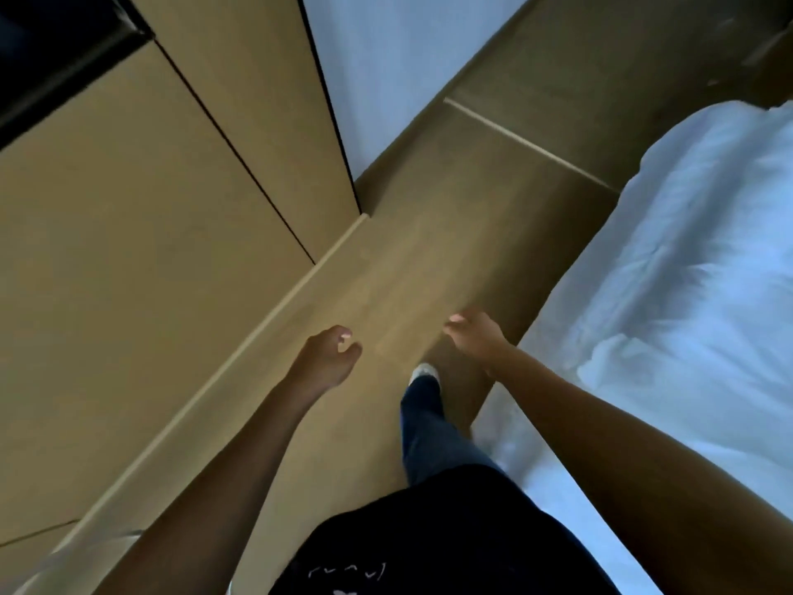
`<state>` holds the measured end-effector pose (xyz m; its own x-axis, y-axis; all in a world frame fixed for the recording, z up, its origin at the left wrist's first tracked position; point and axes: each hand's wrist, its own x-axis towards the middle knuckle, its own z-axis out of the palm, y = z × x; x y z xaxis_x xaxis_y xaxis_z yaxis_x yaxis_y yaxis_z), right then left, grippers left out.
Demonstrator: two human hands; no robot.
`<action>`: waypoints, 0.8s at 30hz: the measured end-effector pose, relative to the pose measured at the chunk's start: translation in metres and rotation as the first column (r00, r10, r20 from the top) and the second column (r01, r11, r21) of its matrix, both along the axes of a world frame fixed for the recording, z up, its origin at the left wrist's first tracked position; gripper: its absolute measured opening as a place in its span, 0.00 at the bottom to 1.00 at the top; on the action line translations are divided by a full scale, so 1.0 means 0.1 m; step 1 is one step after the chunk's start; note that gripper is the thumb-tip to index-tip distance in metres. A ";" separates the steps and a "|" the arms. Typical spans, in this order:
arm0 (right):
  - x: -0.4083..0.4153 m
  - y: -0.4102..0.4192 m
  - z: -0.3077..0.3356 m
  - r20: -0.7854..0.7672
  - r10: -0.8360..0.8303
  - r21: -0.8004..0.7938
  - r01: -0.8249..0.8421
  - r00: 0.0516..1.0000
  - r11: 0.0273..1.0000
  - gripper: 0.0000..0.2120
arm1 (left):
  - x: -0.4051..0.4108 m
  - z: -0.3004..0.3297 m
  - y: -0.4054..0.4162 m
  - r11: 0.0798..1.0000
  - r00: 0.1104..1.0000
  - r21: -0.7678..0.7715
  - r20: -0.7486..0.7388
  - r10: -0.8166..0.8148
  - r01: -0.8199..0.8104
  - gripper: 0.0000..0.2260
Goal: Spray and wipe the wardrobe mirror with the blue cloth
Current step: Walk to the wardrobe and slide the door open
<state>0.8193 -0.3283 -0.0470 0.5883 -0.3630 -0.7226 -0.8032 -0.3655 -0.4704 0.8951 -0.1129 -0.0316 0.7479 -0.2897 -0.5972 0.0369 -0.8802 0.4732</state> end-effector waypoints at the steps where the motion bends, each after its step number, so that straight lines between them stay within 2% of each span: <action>1: 0.20 -0.19 0.04 0.005 -0.050 0.033 0.049 0.999 0.998 0.19 | 0.25 0.02 -0.19 1.000 1.000 0.004 -0.001 -0.008 0.008 0.17; 6: 0.89 -1.08 0.15 0.072 -0.225 0.089 0.218 0.972 0.972 0.19 | 1.27 0.13 -1.22 0.993 0.993 -0.023 -0.002 -0.119 0.118 0.17; 12: 1.42 -1.98 0.12 0.099 -0.424 0.087 0.416 0.900 0.905 0.12 | 2.20 0.10 -2.42 0.954 0.956 -0.066 -0.023 -0.294 0.292 0.17; 16: 1.91 -2.72 0.00 0.104 -0.570 0.087 0.564 0.815 0.821 0.06 | 2.91 -0.03 -3.29 0.906 0.907 -0.081 -0.026 -0.420 0.416 0.18; 20: 2.68 -3.50 -0.06 0.122 -0.625 0.052 0.624 0.771 0.779 0.10 | 3.79 -0.07 -4.18 0.864 0.869 -0.109 -0.005 -0.495 0.491 0.19; 24: 3.53 -4.16 0.09 0.096 -0.672 0.105 0.664 0.734 0.740 0.09 | 4.65 0.04 -5.02 0.848 0.851 -0.098 -0.013 -0.524 0.521 0.19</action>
